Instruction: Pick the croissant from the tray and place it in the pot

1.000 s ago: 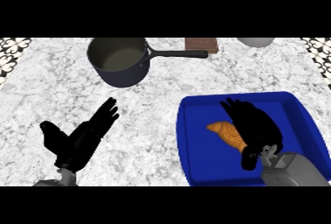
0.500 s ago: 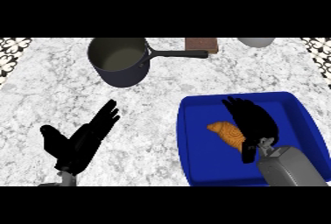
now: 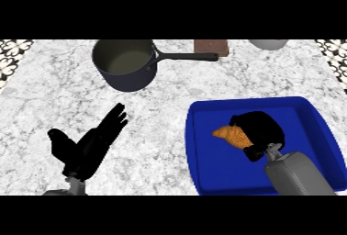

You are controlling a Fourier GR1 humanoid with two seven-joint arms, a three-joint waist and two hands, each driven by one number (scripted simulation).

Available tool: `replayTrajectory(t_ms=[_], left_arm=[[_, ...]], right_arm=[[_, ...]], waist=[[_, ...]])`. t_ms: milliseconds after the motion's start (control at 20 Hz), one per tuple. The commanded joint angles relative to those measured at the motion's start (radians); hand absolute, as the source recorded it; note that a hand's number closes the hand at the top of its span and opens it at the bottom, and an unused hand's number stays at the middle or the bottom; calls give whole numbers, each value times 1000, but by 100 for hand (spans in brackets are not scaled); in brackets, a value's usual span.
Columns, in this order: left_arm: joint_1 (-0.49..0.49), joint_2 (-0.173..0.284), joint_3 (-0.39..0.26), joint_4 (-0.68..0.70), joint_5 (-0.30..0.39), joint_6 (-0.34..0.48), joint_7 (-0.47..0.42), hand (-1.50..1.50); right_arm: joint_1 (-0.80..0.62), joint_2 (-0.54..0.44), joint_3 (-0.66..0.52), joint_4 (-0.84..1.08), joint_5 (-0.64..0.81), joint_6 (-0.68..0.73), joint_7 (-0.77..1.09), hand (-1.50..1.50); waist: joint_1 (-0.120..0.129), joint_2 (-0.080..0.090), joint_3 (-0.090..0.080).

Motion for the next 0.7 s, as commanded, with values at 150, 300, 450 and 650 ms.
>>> replayTrajectory(t_ms=[150,300,450,650], left_arm=[[8,26,52,-7,30,-59,21,0],[-57,-6,42,5,14,-38,51,0],[-4,-18,21,1,-20,-23,10,0],[-18,4,36,-28,-5,-25,48,0]], right_arm=[[-8,17,-10,61,45,-50,-121,150],[-21,52,23,58,99,-60,-113,150],[57,148,-19,18,69,-89,17,150],[56,285,-116,-6,-25,-80,244,150]], waist=[[0,2,2],[-1,2,2],[-6,1,1],[-9,0,1]])
